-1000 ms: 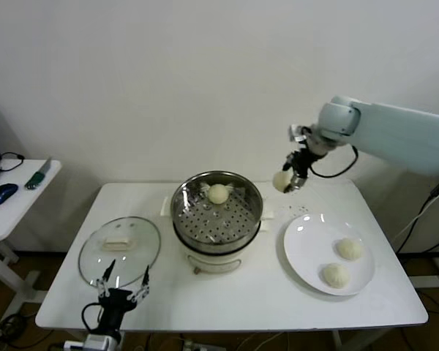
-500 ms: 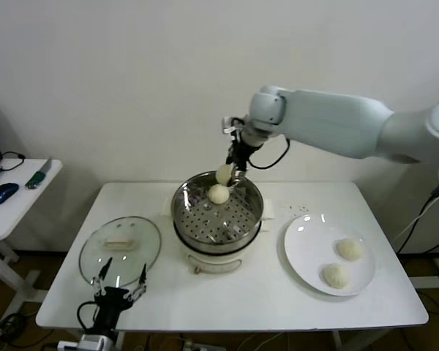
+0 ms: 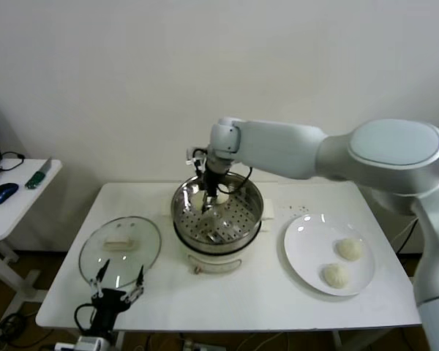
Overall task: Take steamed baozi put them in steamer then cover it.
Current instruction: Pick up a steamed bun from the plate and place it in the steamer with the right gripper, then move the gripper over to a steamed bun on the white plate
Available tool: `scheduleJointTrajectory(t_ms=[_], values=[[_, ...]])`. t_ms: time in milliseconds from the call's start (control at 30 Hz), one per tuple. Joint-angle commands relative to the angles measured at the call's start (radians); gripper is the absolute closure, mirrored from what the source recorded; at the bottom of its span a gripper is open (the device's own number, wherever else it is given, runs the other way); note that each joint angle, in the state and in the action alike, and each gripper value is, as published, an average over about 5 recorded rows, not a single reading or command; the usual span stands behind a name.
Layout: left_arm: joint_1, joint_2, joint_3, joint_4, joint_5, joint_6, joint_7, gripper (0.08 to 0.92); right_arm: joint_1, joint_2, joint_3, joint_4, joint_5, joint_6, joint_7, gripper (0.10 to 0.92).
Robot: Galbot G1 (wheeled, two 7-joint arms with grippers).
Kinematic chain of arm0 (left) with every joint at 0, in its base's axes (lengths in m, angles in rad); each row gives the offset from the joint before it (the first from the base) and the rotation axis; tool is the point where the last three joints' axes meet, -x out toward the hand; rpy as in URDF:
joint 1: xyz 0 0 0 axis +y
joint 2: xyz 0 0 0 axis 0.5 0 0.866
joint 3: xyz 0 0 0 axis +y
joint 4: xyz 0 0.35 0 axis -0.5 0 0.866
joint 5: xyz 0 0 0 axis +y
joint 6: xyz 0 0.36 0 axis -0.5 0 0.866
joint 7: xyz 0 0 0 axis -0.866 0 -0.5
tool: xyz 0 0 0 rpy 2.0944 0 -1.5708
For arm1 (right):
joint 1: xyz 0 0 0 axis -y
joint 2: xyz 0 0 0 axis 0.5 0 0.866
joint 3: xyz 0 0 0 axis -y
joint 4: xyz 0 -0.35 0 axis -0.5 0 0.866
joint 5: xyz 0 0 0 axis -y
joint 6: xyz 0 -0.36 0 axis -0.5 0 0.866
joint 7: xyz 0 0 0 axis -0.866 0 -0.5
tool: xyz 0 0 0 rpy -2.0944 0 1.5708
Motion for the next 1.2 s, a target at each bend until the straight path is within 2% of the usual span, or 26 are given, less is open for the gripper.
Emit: scheduleJointTrajectory(t_ms=[33, 267, 467, 600, 800, 933, 1200], values=[[0.003, 0.006, -0.004, 0.004, -0.010, 0.001, 0.000, 0.177, -0.075, 0.056, -0.002, -0.038, -0.012, -0.003, 0.002, 0.347], [0.001, 0.011, -0.007, 0.006, -0.013, 0.001, 0.000, 0.177, -0.083, 0.057, -0.003, -0.041, -0.039, -0.004, 0.002, 0.326], [0.005, 0.011, -0.008, 0.005, -0.013, 0.001, 0.000, 0.177, -0.064, 0.030, 0.012, -0.028, -0.080, -0.003, -0.012, 0.221], [0.005, 0.014, -0.010, 0.007, -0.013, 0.000, 0.000, 0.177, -0.018, -0.038, 0.030, 0.029, -0.079, -0.001, -0.017, 0.204], [-0.002, 0.009, -0.005, 0.003, -0.012, 0.008, 0.001, 0.177, 0.119, -0.209, 0.008, 0.181, -0.056, 0.019, -0.057, 0.202], [-0.016, 0.008, -0.008, 0.003, -0.014, 0.019, 0.003, 0.177, 0.222, -0.388, -0.035, 0.316, -0.068, 0.037, -0.088, 0.203], [-0.066, 0.027, -0.025, 0.021, -0.017, 0.047, 0.003, 0.177, 0.319, -0.714, -0.138, 0.543, -0.227, 0.067, -0.115, 0.203]])
